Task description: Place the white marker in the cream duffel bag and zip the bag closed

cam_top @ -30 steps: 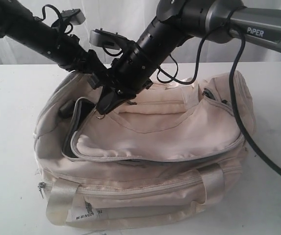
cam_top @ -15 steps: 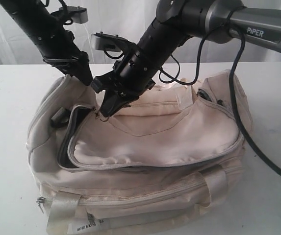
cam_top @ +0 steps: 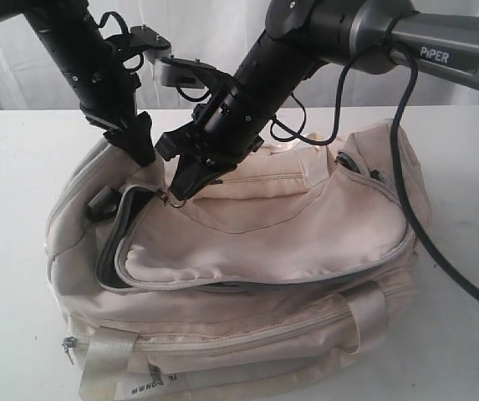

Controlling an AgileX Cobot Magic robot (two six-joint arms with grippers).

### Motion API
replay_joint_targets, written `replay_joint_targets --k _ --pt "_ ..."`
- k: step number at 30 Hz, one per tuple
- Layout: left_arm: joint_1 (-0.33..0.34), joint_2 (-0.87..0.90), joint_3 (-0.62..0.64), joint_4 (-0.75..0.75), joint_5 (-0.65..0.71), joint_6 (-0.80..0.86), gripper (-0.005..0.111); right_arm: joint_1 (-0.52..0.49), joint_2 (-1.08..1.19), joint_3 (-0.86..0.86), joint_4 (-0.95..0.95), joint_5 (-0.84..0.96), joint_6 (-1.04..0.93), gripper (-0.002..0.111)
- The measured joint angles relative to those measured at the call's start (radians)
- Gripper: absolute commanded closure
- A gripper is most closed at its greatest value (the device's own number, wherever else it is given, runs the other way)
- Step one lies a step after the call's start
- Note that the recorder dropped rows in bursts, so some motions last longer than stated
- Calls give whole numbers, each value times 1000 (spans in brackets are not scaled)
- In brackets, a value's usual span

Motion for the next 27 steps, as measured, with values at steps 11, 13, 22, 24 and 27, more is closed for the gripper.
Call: replay_joint_targets --k 11,13,22,24,27 --pt "0 38 -2 34 -19 8 87 0 0 0 -2 -7 0 108" --pt "0 43 -2 38 -17 8 106 0 0 0 -2 -23 0 108" --pt "-2 53 -2 36 -58 -44 107 0 0 0 2 -44 0 108" --pt "-4 53 -2 34 -85 -67 107 0 0 0 9 -55 -4 108" --pt "-4 53 -2 29 -118 -94 107 0 0 0 58 -67 -29 108"
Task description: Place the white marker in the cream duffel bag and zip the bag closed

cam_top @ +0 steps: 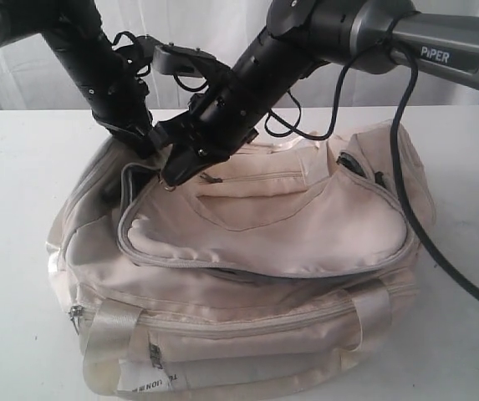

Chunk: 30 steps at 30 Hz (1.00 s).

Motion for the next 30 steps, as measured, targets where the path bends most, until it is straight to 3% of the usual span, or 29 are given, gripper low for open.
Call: replay_joint_targets --k 8,14,21,30 --pt "9 38 0 -25 -48 -78 107 0 0 0 119 -27 -39 108" --pt "79 68 0 -190 -60 -89 107 28 0 0 121 -24 -21 108" --pt "164 80 0 -401 -39 27 107 88 0 0 93 -39 -7 108" --pt "188 84 0 -456 -52 82 107 110 -9 0 5 -49 111 108"
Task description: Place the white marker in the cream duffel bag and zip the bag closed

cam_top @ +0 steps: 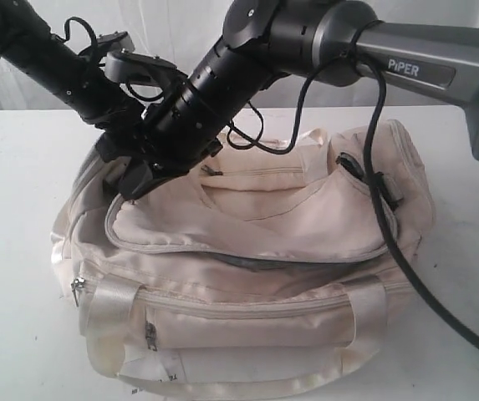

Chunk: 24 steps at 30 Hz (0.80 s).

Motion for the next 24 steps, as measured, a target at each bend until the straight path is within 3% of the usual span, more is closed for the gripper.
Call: replay_joint_targets --k 8,19,24 --pt "39 34 0 -107 -31 27 107 42 -51 0 -32 -4 80 108" --pt "55 47 0 -123 -13 57 107 149 -72 4 -202 13 209 108" --pt "81 51 0 -157 -2 59 107 161 -138 93 -241 13 241 108"
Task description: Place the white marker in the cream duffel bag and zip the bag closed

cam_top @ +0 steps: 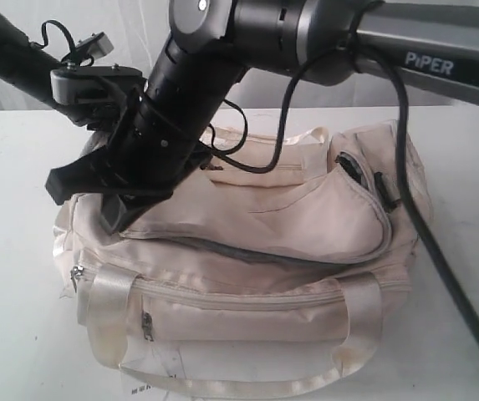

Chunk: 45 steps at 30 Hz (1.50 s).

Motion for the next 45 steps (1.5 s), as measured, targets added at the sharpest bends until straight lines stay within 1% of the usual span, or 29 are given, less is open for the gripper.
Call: replay_joint_targets --k 4,9,10,11,14,15,18,20,27,30,34,36,38,43,45 --pt "23 7 0 -47 4 8 107 8 -52 90 -56 10 2 108" --pt "34 7 0 -67 4 45 106 12 -76 121 -144 22 4 108" --pt "36 7 0 -69 4 56 104 14 -76 121 -166 27 6 108" --pt "36 7 0 -69 4 64 100 16 -76 121 -188 29 6 108" --pt "36 7 0 -70 2 104 80 18 -76 125 -245 40 8 108" --pt "36 5 0 -70 0 123 69 18 -76 125 -260 45 7 108" --pt "38 -14 0 -70 -12 163 48 18 -76 127 -290 57 7 108" --pt "42 -34 0 -68 -29 175 41 18 -76 127 -291 67 8 108" --pt "50 -119 0 -40 6 191 40 24 -76 128 -292 47 8 108" --pt "50 -158 0 3 22 166 40 24 -76 129 -292 35 8 108" --pt "50 -218 0 128 55 62 40 24 -76 129 -292 19 8 108" --pt "50 -249 0 197 100 -3 40 24 -76 129 -292 10 8 108" --pt "50 -276 0 253 172 -69 40 24 -76 129 -292 1 8 108" --pt "50 -321 5 293 175 -261 40 24 -76 129 -292 -20 8 108" --pt "48 -334 17 295 175 -312 40 24 -76 129 -292 -24 8 108"
